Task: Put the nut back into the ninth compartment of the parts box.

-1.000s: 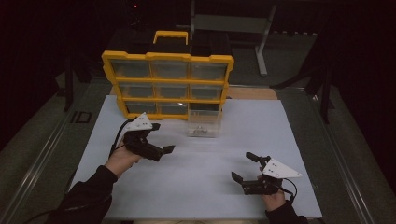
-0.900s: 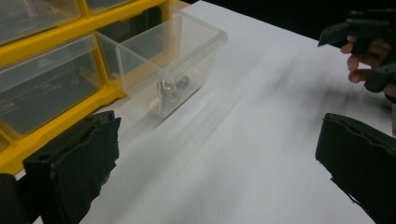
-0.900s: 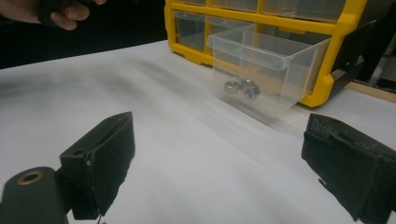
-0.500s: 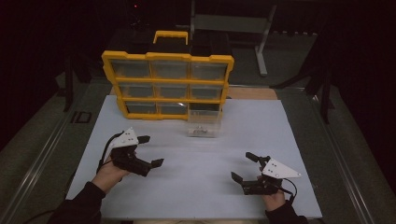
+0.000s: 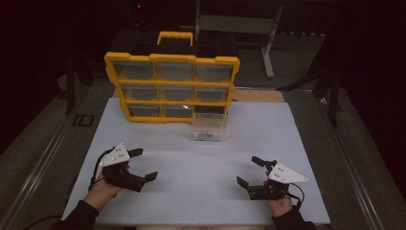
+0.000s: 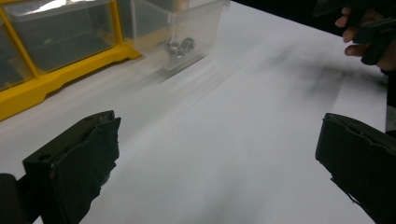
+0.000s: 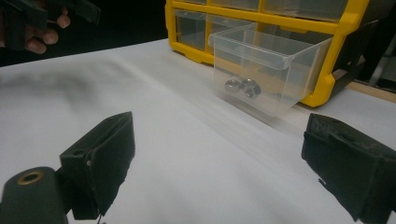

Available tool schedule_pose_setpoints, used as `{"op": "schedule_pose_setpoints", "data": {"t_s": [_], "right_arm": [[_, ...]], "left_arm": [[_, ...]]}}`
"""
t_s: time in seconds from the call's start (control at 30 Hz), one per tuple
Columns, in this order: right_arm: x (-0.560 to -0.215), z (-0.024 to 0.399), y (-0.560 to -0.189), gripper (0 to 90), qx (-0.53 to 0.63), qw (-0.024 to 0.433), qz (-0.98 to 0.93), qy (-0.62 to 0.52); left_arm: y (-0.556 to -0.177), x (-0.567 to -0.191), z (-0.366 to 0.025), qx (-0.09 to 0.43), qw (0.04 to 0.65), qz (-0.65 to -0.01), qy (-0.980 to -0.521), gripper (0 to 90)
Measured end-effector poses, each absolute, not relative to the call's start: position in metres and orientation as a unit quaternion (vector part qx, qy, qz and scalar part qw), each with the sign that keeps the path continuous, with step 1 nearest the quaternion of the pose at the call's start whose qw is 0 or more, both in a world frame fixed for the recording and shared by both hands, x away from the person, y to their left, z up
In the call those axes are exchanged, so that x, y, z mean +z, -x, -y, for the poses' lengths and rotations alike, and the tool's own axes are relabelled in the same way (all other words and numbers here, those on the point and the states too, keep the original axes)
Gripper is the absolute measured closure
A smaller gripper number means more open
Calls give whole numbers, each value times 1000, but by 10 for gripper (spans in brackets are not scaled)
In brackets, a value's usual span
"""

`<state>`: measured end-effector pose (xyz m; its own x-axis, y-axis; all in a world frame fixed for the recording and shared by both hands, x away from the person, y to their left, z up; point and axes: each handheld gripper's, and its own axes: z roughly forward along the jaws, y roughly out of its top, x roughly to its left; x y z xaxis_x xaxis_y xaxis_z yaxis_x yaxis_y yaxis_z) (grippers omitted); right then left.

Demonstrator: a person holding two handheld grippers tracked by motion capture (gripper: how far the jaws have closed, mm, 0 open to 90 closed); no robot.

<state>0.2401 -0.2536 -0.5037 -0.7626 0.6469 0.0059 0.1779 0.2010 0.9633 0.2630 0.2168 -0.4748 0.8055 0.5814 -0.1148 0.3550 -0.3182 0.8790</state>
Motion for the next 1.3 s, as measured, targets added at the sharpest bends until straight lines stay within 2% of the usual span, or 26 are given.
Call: {"op": "schedule_pose_setpoints", "data": {"t_s": [0.77, 1.3], "right_arm": [[-505, 252, -241, 98, 566, 202, -750, -276], [-506, 253, -241, 98, 564, 200, -752, -277]], "left_arm": [[-246, -519, -242, 130, 498, -322, -795, 0], [-244, -524, -244, 141, 498, -323, -792, 0]]}}
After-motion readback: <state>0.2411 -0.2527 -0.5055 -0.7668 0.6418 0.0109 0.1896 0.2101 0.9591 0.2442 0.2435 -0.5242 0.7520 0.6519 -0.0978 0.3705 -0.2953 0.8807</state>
